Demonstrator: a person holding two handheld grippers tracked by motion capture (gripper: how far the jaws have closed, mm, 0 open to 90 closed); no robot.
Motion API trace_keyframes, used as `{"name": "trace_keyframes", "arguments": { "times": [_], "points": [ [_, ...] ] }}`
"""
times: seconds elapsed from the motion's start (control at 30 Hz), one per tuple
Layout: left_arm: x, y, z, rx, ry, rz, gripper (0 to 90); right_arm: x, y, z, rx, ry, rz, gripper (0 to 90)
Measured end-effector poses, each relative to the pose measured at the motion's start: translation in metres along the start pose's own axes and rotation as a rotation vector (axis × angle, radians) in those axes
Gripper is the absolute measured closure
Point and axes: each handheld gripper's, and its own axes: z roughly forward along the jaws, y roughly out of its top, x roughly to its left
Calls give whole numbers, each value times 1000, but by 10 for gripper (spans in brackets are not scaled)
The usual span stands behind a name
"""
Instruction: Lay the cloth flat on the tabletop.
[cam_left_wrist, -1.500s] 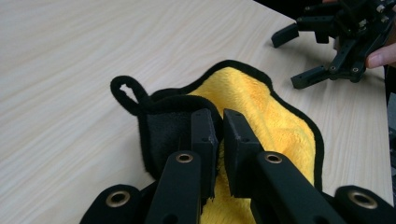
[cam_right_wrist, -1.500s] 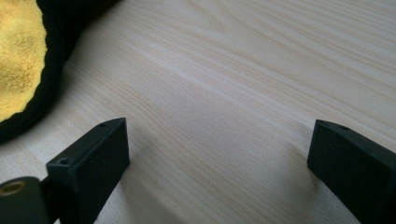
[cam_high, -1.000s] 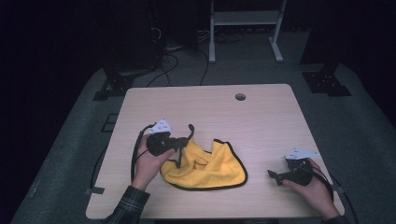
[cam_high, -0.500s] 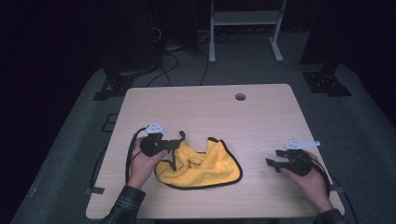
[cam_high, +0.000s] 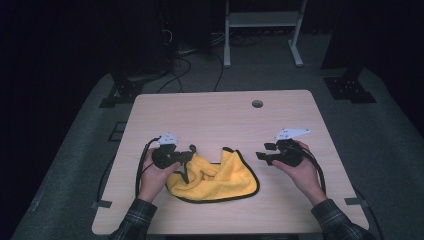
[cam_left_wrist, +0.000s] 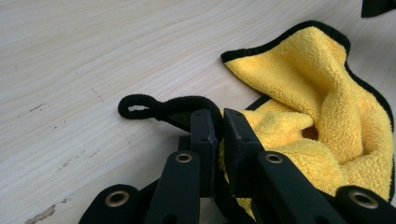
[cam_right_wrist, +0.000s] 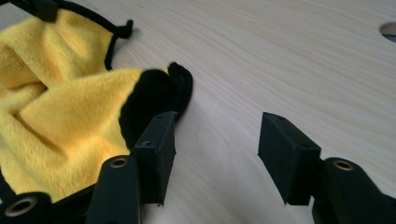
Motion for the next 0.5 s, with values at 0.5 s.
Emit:
{"name": "trace_keyframes", "arguments": {
  "times": [0.5],
  "points": [
    [2,-17,27,131,-8,-21,818,9,49,45,21,82,-30,525]
  ]
}}
